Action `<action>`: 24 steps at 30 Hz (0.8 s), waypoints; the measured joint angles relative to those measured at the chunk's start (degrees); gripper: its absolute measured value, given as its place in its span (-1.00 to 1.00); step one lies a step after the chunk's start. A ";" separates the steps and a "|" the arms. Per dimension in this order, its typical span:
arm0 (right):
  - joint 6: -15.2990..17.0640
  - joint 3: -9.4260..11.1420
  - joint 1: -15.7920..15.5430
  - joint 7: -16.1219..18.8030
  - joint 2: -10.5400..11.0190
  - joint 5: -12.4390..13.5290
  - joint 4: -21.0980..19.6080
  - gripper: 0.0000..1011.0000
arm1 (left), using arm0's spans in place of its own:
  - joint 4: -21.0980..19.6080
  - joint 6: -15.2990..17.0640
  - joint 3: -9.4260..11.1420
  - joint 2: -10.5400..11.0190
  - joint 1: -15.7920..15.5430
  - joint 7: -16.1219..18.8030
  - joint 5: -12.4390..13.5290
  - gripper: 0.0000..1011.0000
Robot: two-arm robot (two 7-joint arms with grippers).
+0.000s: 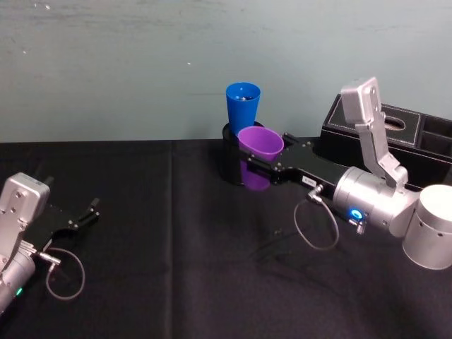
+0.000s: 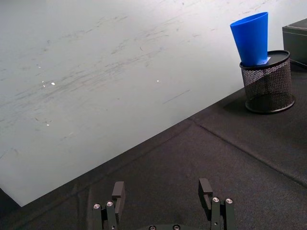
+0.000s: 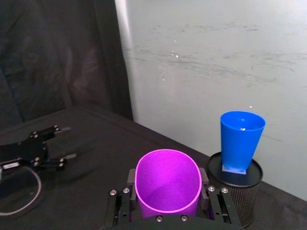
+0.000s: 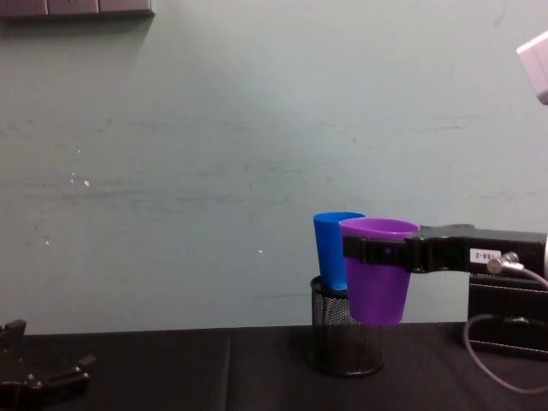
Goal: Pick up one cup with a gripper and tap it against the other cup.
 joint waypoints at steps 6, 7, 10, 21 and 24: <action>-0.46 -0.26 -1.73 0.27 1.65 1.31 -2.16 0.41 | 0.00 0.00 0.00 0.00 0.00 0.00 0.00 0.98; -0.46 -0.26 -1.73 0.27 1.65 1.31 -2.16 0.41 | 0.00 0.00 0.00 0.00 0.00 0.00 0.00 0.98; -0.44 -0.49 -2.34 0.26 2.39 1.88 -3.12 0.42 | 0.00 0.00 0.00 0.00 0.00 0.00 0.00 0.98; 0.16 -2.09 -2.91 0.06 4.43 2.54 -5.56 0.41 | 0.00 0.00 0.00 0.00 0.00 0.00 0.00 0.98; 0.16 -2.04 -2.91 0.06 4.39 2.53 -5.56 0.41 | 0.00 0.00 0.00 0.00 0.00 0.00 0.00 0.98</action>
